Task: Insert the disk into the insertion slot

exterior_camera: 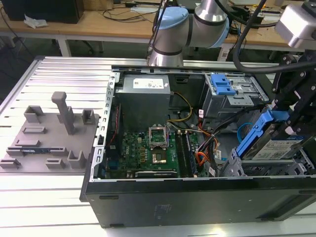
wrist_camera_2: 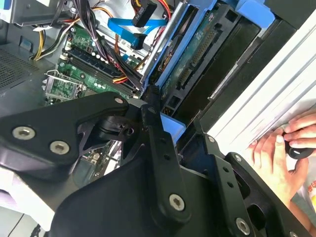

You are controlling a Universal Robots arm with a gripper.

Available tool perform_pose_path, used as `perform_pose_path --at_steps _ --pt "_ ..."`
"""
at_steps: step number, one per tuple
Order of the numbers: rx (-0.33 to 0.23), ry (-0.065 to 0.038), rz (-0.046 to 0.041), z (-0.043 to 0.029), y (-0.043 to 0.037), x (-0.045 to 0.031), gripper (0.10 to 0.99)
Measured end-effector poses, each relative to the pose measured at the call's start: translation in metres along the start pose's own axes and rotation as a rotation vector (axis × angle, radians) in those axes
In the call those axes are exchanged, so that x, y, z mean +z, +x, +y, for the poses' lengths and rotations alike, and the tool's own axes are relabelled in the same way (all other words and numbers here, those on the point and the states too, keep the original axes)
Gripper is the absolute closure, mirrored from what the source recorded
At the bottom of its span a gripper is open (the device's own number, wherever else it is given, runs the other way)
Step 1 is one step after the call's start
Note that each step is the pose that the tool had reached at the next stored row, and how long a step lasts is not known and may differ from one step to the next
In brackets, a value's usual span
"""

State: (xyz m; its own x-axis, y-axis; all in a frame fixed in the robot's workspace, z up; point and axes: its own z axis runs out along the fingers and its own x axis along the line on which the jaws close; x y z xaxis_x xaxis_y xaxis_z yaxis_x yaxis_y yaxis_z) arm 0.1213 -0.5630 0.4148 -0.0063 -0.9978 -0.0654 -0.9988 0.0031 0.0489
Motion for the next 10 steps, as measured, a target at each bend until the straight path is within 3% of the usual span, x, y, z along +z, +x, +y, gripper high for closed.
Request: perform_pose_path --at_steps 1,2,3,4,10 --pt "0.0 0.0 0.0 0.0 0.0 0.0002 0.71" --pt "0.0 0.0 0.0001 0.0 0.0 0.0002 0.651" --pt "0.0 0.0 0.0 0.0 0.0 0.0003 0.588" --pt "0.0 0.0 0.0 0.0 0.0 0.0003 0.463" --pt "0.0 0.0 0.0 0.0 0.0 0.0004 0.463"
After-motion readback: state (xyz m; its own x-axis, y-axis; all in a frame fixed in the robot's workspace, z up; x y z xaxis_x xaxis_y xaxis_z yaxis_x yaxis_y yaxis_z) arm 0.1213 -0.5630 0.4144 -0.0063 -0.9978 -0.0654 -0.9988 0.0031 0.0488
